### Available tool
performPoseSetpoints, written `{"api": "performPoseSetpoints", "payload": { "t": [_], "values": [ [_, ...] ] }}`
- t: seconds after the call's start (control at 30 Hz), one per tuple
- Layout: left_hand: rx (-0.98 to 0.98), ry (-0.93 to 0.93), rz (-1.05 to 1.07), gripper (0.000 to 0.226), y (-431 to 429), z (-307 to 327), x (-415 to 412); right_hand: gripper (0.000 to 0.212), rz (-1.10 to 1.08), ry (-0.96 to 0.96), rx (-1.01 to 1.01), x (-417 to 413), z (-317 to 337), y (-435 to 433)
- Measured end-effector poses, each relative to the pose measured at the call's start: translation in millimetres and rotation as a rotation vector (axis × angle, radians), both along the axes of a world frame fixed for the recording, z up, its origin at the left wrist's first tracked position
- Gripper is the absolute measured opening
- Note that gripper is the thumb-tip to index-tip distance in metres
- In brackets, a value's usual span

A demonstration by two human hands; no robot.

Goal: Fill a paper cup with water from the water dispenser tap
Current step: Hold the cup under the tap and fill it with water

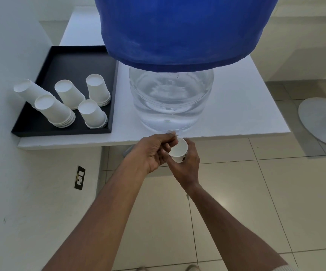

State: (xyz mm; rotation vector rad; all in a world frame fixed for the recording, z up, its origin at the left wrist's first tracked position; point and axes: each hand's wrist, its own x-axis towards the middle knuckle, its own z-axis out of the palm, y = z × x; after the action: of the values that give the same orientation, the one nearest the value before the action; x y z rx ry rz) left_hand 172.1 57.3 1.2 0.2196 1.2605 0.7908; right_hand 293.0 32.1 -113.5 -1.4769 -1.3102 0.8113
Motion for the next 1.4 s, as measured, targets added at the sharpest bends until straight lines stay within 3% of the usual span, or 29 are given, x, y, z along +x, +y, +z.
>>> {"api": "performPoseSetpoints", "payload": {
  "t": [0.3,1.4],
  "values": [
    [0.077,0.248,-0.066,0.017,-21,-16,5,0.057,0.003,0.007,0.013,1,-3,-2],
    [0.145,0.280,-0.036,0.017,-30,-25,4,0.056,0.014,-0.011,0.013,7,-7,-4]
  ]
}}
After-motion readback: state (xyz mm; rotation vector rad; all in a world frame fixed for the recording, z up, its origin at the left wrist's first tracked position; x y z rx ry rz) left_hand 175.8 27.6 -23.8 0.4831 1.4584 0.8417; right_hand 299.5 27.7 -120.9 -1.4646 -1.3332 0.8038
